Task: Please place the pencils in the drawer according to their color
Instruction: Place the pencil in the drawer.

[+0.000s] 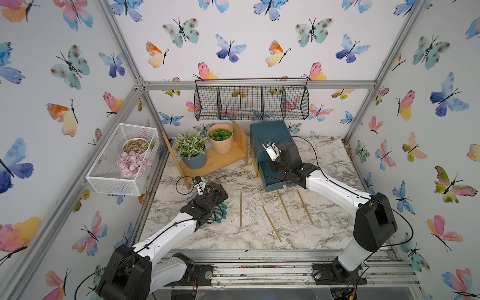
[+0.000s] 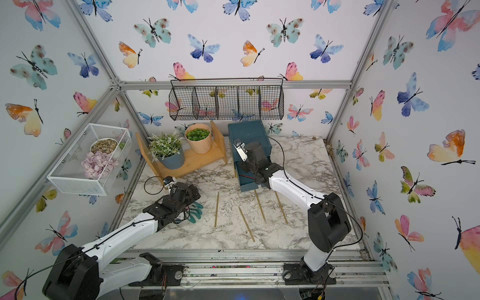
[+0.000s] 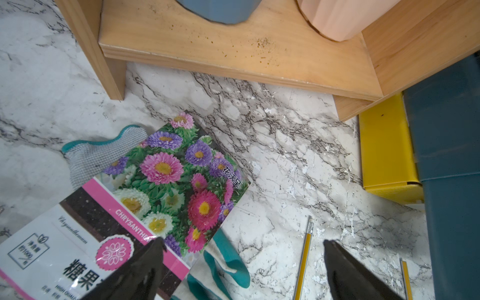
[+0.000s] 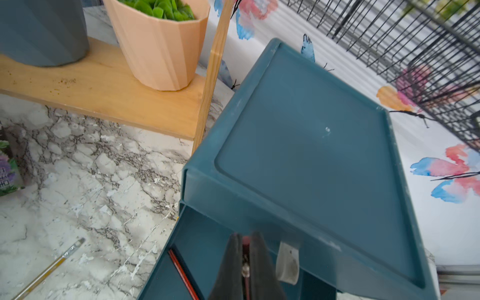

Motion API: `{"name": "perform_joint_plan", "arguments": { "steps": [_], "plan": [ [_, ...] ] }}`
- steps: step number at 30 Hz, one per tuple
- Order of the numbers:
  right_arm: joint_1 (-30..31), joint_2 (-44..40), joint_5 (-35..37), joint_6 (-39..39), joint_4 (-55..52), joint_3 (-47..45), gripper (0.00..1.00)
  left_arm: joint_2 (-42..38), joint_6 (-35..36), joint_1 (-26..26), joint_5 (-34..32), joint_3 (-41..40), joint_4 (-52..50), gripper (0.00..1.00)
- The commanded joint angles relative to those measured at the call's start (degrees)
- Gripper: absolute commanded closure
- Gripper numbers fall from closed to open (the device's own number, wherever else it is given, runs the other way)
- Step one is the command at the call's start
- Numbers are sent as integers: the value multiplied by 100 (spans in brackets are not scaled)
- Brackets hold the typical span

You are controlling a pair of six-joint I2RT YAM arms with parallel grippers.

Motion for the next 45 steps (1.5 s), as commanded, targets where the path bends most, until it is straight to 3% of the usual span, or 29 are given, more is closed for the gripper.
{"name": "perform_joint_plan", "arguments": {
  "steps": [1, 4, 12, 19, 23, 28, 36, 41, 45],
  "plan": [
    [-28, -209, -155, 165, 6, -70, 97, 53, 19, 36, 140, 133, 8, 2],
    [-31, -194, -257, 231, -114, -47, 93, 55, 2, 36, 152, 152, 12, 1],
    [-27, -157, -383, 333, -264, 85, 62, 51, 24, 36, 141, 213, -27, 2],
    [-22, -234, -428, 624, -531, 298, 60, 51, 35, 35, 133, 243, -40, 1],
    [-29, -353, -174, 1213, -949, 519, 55, 42, 59, 35, 126, 243, -27, 2],
    [-32, -566, 246, 2029, -1561, 574, 37, -16, 112, 31, 102, 210, 42, 2],
    [-74, -1466, 779, 3238, -2139, -177, 13, -88, 191, 36, -2, 134, 126, 2],
    [-186, -1918, 1054, 3996, -2694, -688, 7, -144, 228, 32, 52, 93, 155, 2],
    [-417, -2245, 575, 4387, -2923, -1148, 7, -184, 252, 32, 106, 64, 210, 2]
  ]
}}
